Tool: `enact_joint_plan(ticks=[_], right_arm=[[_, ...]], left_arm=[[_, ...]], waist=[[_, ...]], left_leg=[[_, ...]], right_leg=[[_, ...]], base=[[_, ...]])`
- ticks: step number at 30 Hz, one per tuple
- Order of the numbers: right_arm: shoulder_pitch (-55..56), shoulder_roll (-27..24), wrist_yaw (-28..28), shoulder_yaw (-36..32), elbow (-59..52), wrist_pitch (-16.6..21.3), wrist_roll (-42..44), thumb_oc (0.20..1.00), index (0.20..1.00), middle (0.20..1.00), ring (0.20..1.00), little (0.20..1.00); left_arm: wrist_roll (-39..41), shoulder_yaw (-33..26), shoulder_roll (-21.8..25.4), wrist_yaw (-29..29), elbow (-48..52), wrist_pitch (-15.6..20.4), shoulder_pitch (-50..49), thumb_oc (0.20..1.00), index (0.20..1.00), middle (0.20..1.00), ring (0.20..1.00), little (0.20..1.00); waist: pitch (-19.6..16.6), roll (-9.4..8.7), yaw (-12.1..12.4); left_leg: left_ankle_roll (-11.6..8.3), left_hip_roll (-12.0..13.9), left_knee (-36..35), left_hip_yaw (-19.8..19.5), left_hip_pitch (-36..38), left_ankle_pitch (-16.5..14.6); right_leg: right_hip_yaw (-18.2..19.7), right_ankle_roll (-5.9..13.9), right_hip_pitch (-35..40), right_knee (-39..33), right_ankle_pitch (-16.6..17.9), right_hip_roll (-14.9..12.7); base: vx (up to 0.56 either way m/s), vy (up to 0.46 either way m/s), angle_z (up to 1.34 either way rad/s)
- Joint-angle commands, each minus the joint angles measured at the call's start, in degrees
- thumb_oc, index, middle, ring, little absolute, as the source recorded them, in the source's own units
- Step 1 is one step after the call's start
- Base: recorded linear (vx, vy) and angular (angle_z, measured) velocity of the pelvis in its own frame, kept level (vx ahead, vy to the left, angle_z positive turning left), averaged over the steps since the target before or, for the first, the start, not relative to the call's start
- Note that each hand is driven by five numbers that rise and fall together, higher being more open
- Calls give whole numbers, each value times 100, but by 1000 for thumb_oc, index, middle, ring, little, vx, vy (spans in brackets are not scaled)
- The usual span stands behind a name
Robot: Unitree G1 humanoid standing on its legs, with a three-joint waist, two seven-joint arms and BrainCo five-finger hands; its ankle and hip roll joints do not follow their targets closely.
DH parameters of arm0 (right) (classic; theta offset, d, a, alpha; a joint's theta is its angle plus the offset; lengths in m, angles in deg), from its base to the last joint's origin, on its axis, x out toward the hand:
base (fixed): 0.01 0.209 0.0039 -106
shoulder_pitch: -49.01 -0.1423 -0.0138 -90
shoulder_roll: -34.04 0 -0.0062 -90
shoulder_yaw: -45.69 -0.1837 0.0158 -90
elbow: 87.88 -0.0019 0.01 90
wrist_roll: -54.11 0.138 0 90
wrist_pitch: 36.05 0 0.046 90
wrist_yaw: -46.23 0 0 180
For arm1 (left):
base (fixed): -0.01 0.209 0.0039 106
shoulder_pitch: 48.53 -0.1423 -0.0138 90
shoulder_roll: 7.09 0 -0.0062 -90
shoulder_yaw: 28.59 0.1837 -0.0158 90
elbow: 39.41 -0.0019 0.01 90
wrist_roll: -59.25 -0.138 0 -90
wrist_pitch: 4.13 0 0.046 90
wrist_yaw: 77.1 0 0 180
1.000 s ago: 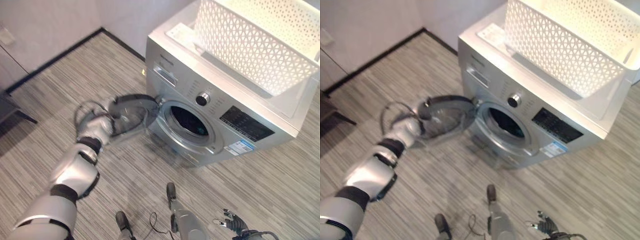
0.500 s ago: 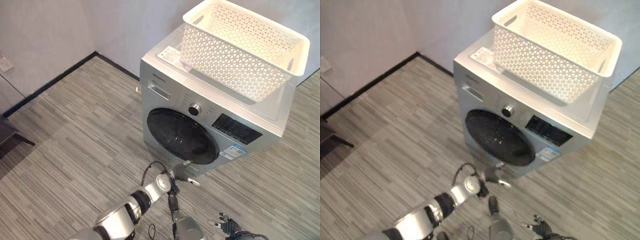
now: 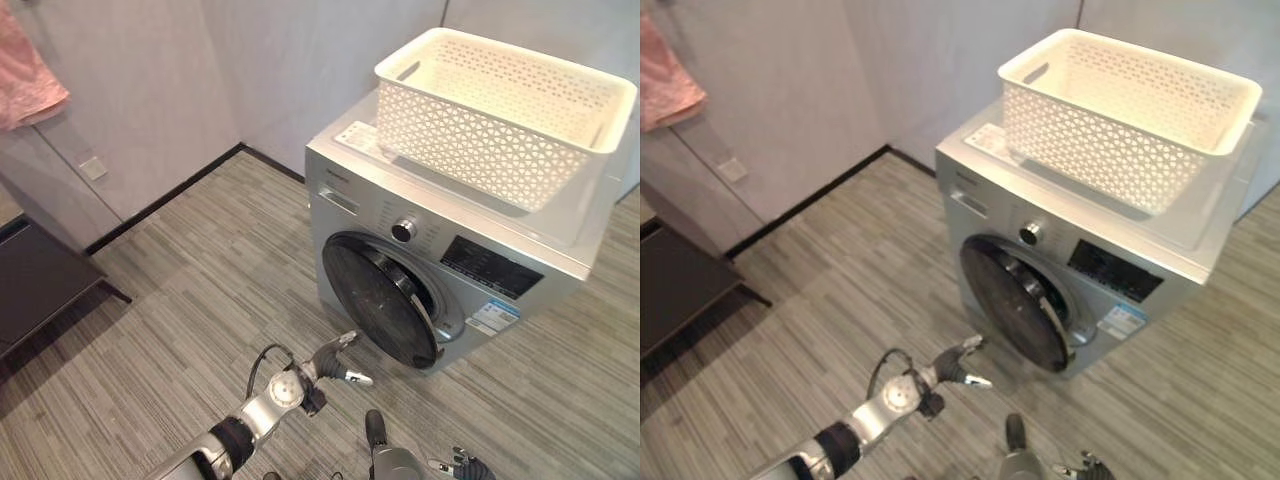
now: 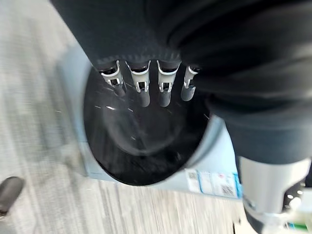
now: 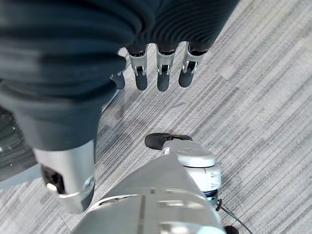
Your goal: Grab the laundry basket,head to the washer,open it,put in the laundry and shut it.
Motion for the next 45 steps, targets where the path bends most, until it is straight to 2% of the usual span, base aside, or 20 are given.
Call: enact_joint_plan(ticks=[1, 4, 5, 7, 9, 11, 12, 14, 16, 20, 22, 24, 25, 30, 33, 34, 37, 40, 41, 45], right_arm=[[-144, 222, 116, -159, 406, 147, 9, 1000, 1000, 1000, 1000, 1000], [-260, 240, 139, -200, 482, 97, 75, 1000, 1000, 1000, 1000, 1000], [-292, 240, 162, -188, 457, 98, 113, 1000, 1000, 1000, 1000, 1000], [-324, 224, 173, -94, 246, 216, 290, 1000, 1000, 1000, 1000, 1000], [-310, 92, 246, 16, -234, 358, 387, 1000, 1000, 1000, 1000, 1000], [-332, -148, 214, 233, -768, 501, 531, 1000, 1000, 1000, 1000, 1000], [-331, -160, 215, 229, -782, 493, 535, 1000, 1000, 1000, 1000, 1000], [-304, -378, 166, 357, -1296, 492, 578, 1000, 1000, 1000, 1000, 1000], [-234, -497, 120, 398, -1603, 492, 642, 1000, 1000, 1000, 1000, 1000], [37, -677, 138, 249, -1944, 503, 575, 1000, 1000, 1000, 1000, 1000], [75, -715, 148, 225, -1989, 506, 541, 1000, 1000, 1000, 1000, 1000], [254, -768, 190, 115, -2110, 506, 496, 1000, 1000, 1000, 1000, 1000], [254, -768, 190, 115, -2110, 506, 496, 1000, 1000, 1000, 1000, 1000], [427, -909, 209, -3, -2622, 606, 648, 1000, 1000, 1000, 1000, 1000], [397, -893, 174, 102, -2753, 662, 738, 1000, 1000, 1000, 1000, 1000], [310, -925, 172, 158, -2808, 663, 752, 1000, 1000, 1000, 1000, 1000], [306, -1024, 149, 122, -3070, 594, 770, 1000, 1000, 1000, 1000, 1000], [442, -1109, 147, -15, -3303, 514, 853, 1000, 1000, 1000, 1000, 1000], [447, -1111, 147, -18, -3307, 513, 853, 1000, 1000, 1000, 1000, 1000], [585, -1316, 148, -110, -3750, 461, 905, 1000, 1000, 1000, 1000, 1000]], left_arm=[[-325, -187, -132, -4, -491, 276, 271, 1000, 1000, 1000, 1000, 1000], [-1171, -105, -230, -132, -1025, 120, 448, 1000, 1000, 1000, 1000, 1000], [-1780, 20, -251, -292, -1192, 116, 622, 1000, 1000, 1000, 1000, 1000], [-3187, 603, -241, -761, -1325, 269, 1229, 1000, 1000, 1000, 1000, 1000], [-4003, 1062, -210, -911, -1455, 349, 1697, 1000, 1000, 1000, 1000, 1000], [-4962, 1559, -446, -1141, -1999, 218, 2483, 1000, 1000, 1000, 1000, 1000], [-4970, 1554, -470, -1154, -2028, 222, 2494, 1000, 1000, 1000, 1000, 1000], [-5114, 1277, -627, -1330, -2697, -95, 2976, 1000, 1000, 1000, 1000, 1000], [-4934, 904, -546, -1465, -3092, -330, 3355, 1000, 1000, 1000, 1000, 1000], [-4414, 136, 33, -1637, -3688, -726, 4013, 1000, 1000, 1000, 1000, 1000], [-4263, 19, 164, -1640, -3799, -761, 4176, 1000, 1000, 1000, 1000, 1000], [-3832, -267, 636, -1741, -3962, -811, 4685, 1000, 1000, 1000, 1000, 1000], [-3831, -267, 637, -1741, -3962, -811, 4686, 1000, 1000, 1000, 1000, 1000], [-3225, -212, 1312, -2132, -3626, -684, 5741, 1000, 1000, 1000, 1000, 1000], [-2873, -264, 1317, -2337, -3590, -593, 6051, 1000, 1000, 1000, 1000, 1000], [-2482, -309, 1248, -2339, -3591, -571, 6366, 1000, 1000, 1000, 1000, 1000], [-1777, -361, 1132, -2159, -3478, -370, 6630, 1000, 1000, 1000, 1000, 1000], [-1047, -499, 495, -1949, -3208, -173, 6525, 1000, 1000, 1000, 1000, 1000], [-1047, -500, 492, -1949, -3208, -173, 6524, 1000, 1000, 1000, 1000, 1000], [-460, -579, -97, -1802, -2928, -42, 6387, 1000, 1000, 1000, 1000, 1000]], waist=[[-48, -316, -44], [-26, -302, -47], [-3, -304, -63], [51, -318, -136], [112, -330, -229], [195, -382, -428], [193, -374, -421], [278, -480, -642], [348, -570, -772], [435, -760, -1017], [451, -796, -1081], [486, -889, -1264], [485, -888, -1264], [675, -877, -1363], [691, -890, -1447], [673, -880, -1492], [666, -762, -1504], [621, -675, -1539], [619, -673, -1536], [539, -690, -1646]], left_leg=[[-74, -96, 43, -241, 71, -179], [-76, -101, 43, -267, 39, -164], [-75, -104, 43, -279, 9, -163], [-88, -93, 43, -259, -76, -175], [-107, -73, 43, -194, -139, -185], [-130, -38, 43, -90, -247, -195], [-130, -38, 43, -83, -255, -193], [-152, 5, 43, 51, -361, -171], [-178, 56, 43, 172, -426, -147], [-232, 148, 43, 339, -610, -27], [-247, 179, 43, 362, -656, 2], [-281, 240, 43, 430, -769, 70], [-281, 240, 43, 430, -771, 70], [-354, 300, 43, 425, -1095, 201], [-375, 310, 43, 391, -1181, 229], [-391, 321, 43, 377, -1222, 246], [-454, 387, 43, 355, -1153, 120], [-498, 407, 43, 371, -1084, 195], [-499, 407, 43, 371, -1084, 194], [-540, 435, 43, 477, -1010, 194]], right_leg=[[-48, 388, 267, 50, -552, -113], [-56, 382, 260, 50, -545, -116], [-51, 376, 243, 50, -538, -111], [-2, 388, 154, 50, -508, -102], [69, 398, 36, 50, -485, -78], [204, 414, -164, 50, -437, -44], [211, 414, -175, 50, -433, -44], [389, 410, -407, 50, -371, 20], [504, 407, -577, 60, -319, 79], [666, 422, -914, 50, -201, 153], [704, 422, -998, 50, -182, 173], [767, 434, -1207, 50, -138, 211], [767, 434, -1209, 50, -137, 211], [784, 469, -1599, 50, -72, 204], [786, 465, -1681, 50, -66, 228], [800, 462, -1732, 50, -57, 253], [780, 506, -1681, 50, -170, 277], [775, 497, -1624, 50, -189, 293], [775, 497, -1625, 50, -189, 293], [803, 489, -1600, 50, -200, 327]], base=[[18, 9, 19], [-11, 15, 20], [-32, 6, 0], [-44, 0, 1], [-60, 6, -2], [-77, 11, -13], [-63, 6, -22], [-65, -14, -41], [-50, -32, -45], [-24, -43, -37], [3, -47, -22], [25, -75, -21], [31, -53, -8], [25, -48, -12], [27, -43, 10], [45, -28, 4], [136, -1, 1], [72, -25, 2], [62, -21, 5], [46, -18, 11]])
